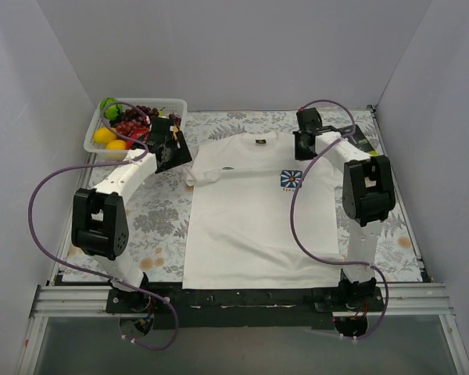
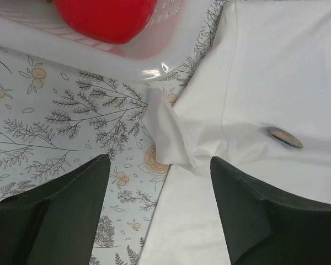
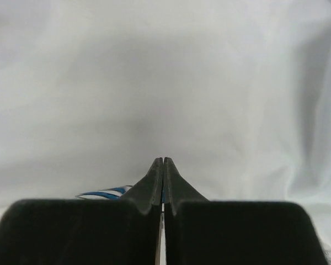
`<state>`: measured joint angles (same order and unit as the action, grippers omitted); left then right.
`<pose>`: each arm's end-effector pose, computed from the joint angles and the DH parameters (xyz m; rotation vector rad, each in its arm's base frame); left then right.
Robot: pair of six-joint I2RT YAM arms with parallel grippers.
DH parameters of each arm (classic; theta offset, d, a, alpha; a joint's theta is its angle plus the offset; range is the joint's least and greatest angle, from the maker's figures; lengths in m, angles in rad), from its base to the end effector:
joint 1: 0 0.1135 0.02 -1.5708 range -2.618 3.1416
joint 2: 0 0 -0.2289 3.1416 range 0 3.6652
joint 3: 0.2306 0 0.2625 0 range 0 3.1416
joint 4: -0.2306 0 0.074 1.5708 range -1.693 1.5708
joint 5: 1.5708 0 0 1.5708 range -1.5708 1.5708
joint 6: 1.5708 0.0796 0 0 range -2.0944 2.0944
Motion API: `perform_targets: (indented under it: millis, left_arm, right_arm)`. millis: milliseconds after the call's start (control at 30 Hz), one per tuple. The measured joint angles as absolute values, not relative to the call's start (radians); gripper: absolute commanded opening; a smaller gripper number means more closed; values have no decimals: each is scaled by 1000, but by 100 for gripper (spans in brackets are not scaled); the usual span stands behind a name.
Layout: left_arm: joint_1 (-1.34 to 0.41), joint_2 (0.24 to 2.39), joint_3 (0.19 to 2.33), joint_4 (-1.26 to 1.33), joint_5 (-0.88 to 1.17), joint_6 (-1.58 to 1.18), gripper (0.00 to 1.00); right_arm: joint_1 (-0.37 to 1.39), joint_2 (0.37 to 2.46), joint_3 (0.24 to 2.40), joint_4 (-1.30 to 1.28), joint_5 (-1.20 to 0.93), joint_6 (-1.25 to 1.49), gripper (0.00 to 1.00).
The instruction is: Pin the brooch onto the clothing
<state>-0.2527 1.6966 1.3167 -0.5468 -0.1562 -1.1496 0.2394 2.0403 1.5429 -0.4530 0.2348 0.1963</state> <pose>0.3903 -0.0880 0.1795 -1.1539 2.2462 -0.3924 0.4559 0.0922 0.1252 0.0404 2.4870 -0.1140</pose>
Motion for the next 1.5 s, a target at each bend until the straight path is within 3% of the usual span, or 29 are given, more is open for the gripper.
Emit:
perform_targets:
  millis: [100,133,167,200,267,333,367,433,767,1133,1500]
  left_arm:
    - [-240,1691,1310,-529,-124,-1155,64]
    - [-242,1695,1312,-522,-110,-1155,58]
    - [-245,1702,1322,-521,-96,-1154,43]
    - [-246,1717,1341,-523,-84,-1153,35]
    - [-252,1769,1408,-517,-59,-1148,26]
    - [-261,1831,1488,-511,-43,-1139,24]
    - [-266,1870,1536,-512,-38,-1132,10]
    - [-283,1954,1647,-519,-35,-1123,0]
    - [-386,2389,2144,-645,-50,-1088,0]
    - [-389,2502,2215,-703,-86,-1087,0]
    - [-349,2615,2365,-648,-70,-1108,0]
  right_arm:
    - [316,2065,1627,-416,205,181,1]
    - [339,2079,1655,-403,192,179,1]
    - [356,2097,1685,-393,178,179,1]
    - [370,2117,1716,-385,167,179,1]
    - [385,2172,1796,-390,147,181,1]
    - [385,2233,1866,-389,139,184,1]
    - [384,2253,1881,-389,138,186,1]
    - [377,2277,1885,-397,139,189,1]
    - [329,2286,1867,-401,158,210,1]
    - [292,2343,1900,-400,162,223,1]
    - [267,2455,2063,-389,124,271,1]
